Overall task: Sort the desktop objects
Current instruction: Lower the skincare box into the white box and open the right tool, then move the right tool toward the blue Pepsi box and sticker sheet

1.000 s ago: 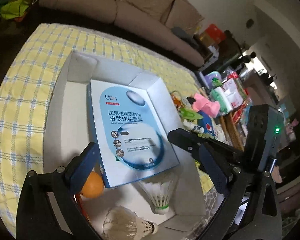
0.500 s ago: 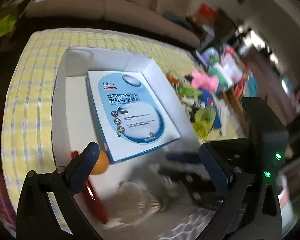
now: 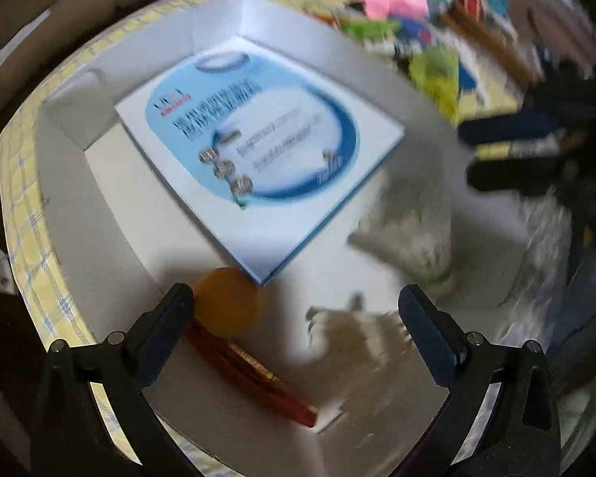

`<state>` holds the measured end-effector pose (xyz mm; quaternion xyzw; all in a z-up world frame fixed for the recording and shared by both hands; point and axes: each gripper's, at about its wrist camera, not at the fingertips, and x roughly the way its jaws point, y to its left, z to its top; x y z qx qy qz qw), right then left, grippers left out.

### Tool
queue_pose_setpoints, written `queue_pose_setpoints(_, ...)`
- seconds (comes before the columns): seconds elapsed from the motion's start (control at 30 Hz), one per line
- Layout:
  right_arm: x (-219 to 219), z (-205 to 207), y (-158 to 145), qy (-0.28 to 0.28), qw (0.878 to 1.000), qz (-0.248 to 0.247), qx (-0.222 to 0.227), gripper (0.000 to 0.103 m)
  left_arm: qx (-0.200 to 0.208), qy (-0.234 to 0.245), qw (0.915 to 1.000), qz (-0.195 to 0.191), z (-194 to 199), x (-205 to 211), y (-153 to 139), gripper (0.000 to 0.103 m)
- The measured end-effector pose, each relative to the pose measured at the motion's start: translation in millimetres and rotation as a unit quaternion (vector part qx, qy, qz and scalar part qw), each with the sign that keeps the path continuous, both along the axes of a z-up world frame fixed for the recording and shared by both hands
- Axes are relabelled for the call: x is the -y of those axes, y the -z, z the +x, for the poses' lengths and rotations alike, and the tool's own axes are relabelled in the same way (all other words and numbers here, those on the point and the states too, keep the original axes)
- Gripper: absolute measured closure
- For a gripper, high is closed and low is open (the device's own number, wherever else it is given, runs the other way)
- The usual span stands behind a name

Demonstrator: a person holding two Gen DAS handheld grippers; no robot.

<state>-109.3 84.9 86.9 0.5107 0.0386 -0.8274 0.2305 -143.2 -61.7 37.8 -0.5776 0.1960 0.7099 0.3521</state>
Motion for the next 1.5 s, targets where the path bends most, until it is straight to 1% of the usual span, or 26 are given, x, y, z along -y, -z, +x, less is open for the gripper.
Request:
queue_pose_setpoints(0.07, -1.5, 2.9, 2.1, 0.002, 1.0, -0.009, 0.003, 0.077, -0.009, 0.032, 0.9993, -0.017, 7.5, -3.6, 1.2, 0.003)
queue_pose_setpoints(0.1, -1.3, 3.1, 3.7, 0.003, 1.0, -0.009, 0.004, 0.077, -0.01, 0.058, 0.998, -0.02, 13.3, -5.4, 0.7, 0.019)
queue_pose_setpoints(0.13, -1.6, 4.1, 6.3, 0.004, 1.0, -0.01, 0.006, 0.077, -0.022, 0.076, 0.9965, -0.029, 17.5, -6.9, -0.4, 0.036)
queue_pose_setpoints(0.17, -1.7, 5.5, 7.2, 0.004, 1.0, -0.012, 0.007, 0.077, -0.026, 0.095, 0.994, -0.049, 23.6, -7.8, 0.0, 0.049)
queue_pose_setpoints(0.2, -1.8, 6.5, 8.5, 0.004, 1.0, -0.014, 0.009, 0.077, -0.018, 0.1, 0.9929, -0.062, 25.5, -7.6, 1.8, 0.061)
queue_pose_setpoints(0.23, -1.4, 6.6, 8.9, 0.004, 1.0, -0.018, 0.01, 0.077, -0.016, 0.102, 0.992, -0.072, 26.8, -6.8, 2.2, 0.061)
queue_pose_setpoints(0.3, -1.7, 8.6, 9.2, 0.004, 1.0, -0.02, 0.01, 0.077, -0.007, 0.092, 0.9934, -0.068, 26.9, -0.9, -5.4, 0.06)
queue_pose_setpoints(0.33, -2.4, 9.3, 8.5, 0.005, 1.0, -0.022, 0.009, 0.077, -0.006, 0.082, 0.9945, -0.065, 25.4, 2.1, -10.0, 0.051)
queue_pose_setpoints(0.37, -3.6, 9.9, 7.6, 0.006, 1.0, -0.024, 0.007, 0.077, -0.018, 0.066, 0.9955, -0.066, 24.0, 5.7, -17.3, 0.04)
queue_pose_setpoints(0.4, -5.6, 10.8, 5.5, 0.008, 1.0, -0.028, 0.004, 0.077, -0.028, 0.05, 0.9969, -0.054, 23.6, 10.6, -27.8, 0.019)
queue_pose_setpoints(0.43, -7.1, 11.6, 3.9, 0.01, 1.0, -0.029, 0.002, 0.077, -0.026, 0.04, 0.9982, -0.035, 23.5, 14.2, -35.8, 0.01)
queue_pose_setpoints(0.5, -12.0, 14.0, -0.6, 0.018, 0.999, -0.032, -0.007, 0.077, -0.033, 0.003, 0.9993, 0.014, 24.6, 23.4, -57.8, 0.01)
queue_pose_setpoints(0.53, -14.6, 14.9, -2.4, 0.021, 0.999, -0.034, -0.01, 0.077, -0.034, -0.011, 0.9988, 0.032, 25.4, 26.6, -64.8, 0.009)
queue_pose_setpoints(0.6, -22.6, 16.5, -6.3, 0.033, 0.999, -0.04, -0.017, 0.077, -0.043, -0.045, 0.9952, 0.075, 34.5, 31.7, -80.7, 0.006)
queue_pose_setpoints(0.63, -25.8, 18.0, -7.9, 0.037, 0.998, -0.041, -0.019, 0.077, -0.041, -0.054, 0.9941, 0.085, 29.7, 30.7, -84.3, 0.006)
queue_pose_setpoints(0.7, -35.0, 23.7, -12.9, 0.047, 0.998, -0.045, -0.026, 0.076, -0.038, -0.077, 0.9899, 0.113, 38.9, 31.6, -88.5, 0.006)
queue_pose_setpoints(0.8, -49.9, 32.3, -19.7, 0.059, 0.997, -0.046, -0.035, 0.074, -0.031, -0.115, 0.9837, 0.135, 38.4, 27.7, -86.3, 0.006)
queue_pose_setpoints(0.83, -54.3, 34.8, -21.4, 0.062, 0.996, -0.046, -0.037, 0.073, -0.027, -0.127, 0.9818, 0.138, 33.9, 24.5, -82.5, 0.003)
queue_pose_setpoints(0.93, -72.4, 44.4, -26.3, 0.078, 0.995, -0.051, -0.043, 0.072, -0.025, -0.184, 0.9751, 0.121, 12.1, 27.7, -68.7, 0.003)
queue_pose_setpoints(1.0, -83.3, 49.1, -26.8, 0.088, 0.993, -0.058, -0.045, 0.071, -0.006, -0.219, 0.968, 0.123, -9.2, 27.6, -55.5, 0.003)
queue_pose_setpoints(1.07, -92.6, 53.3, -25.0, 0.096, 0.992, -0.066, -0.044, 0.071, 0.008, -0.242, 0.9628, 0.121, -24.4, 24.3, -41.3, 0.003)
queue_pose_setpoints(1.17, -104.7, 52.7, -15.0, 0.109, 0.99, -0.08, -0.034, 0.071, 0.024, -0.263, 0.9584, 0.108, -40.4, 17.3, -17.3, 0.003)
queue_pose_setpoints(1.23, -108.0, 51.1, -7.0, 0.113, 0.988, -0.097, -0.027, 0.071, 0.021, -0.263, 0.96, 0.095, -43.6, 9.2, -10.6, 0.0)
queue_pose_setpoints(1.3, -103.4, 49.1, 4.0, 0.101, 0.988, -0.118, -0.013, 0.071, 0.016, -0.254, 0.963, 0.087, -43.7, 0.5, -9.4, 0.0)
queue_pose_setpoints(1.37, -93.9, 47.5, 12.8, 0.088, 0.988, -0.126, -0.006, 0.071, 0.01, -0.244, 0.967, 0.073, -41.1, -9.7, -9.2, 0.0)
queue_pose_setpoints(1.5, -61.2, 45.7, 29.2, 0.054, 0.989, -0.138, 0.011, 0.07, 0.008, -0.232, 0.9704, 0.067, -35.4, -14.8, -7.8, 0.0)
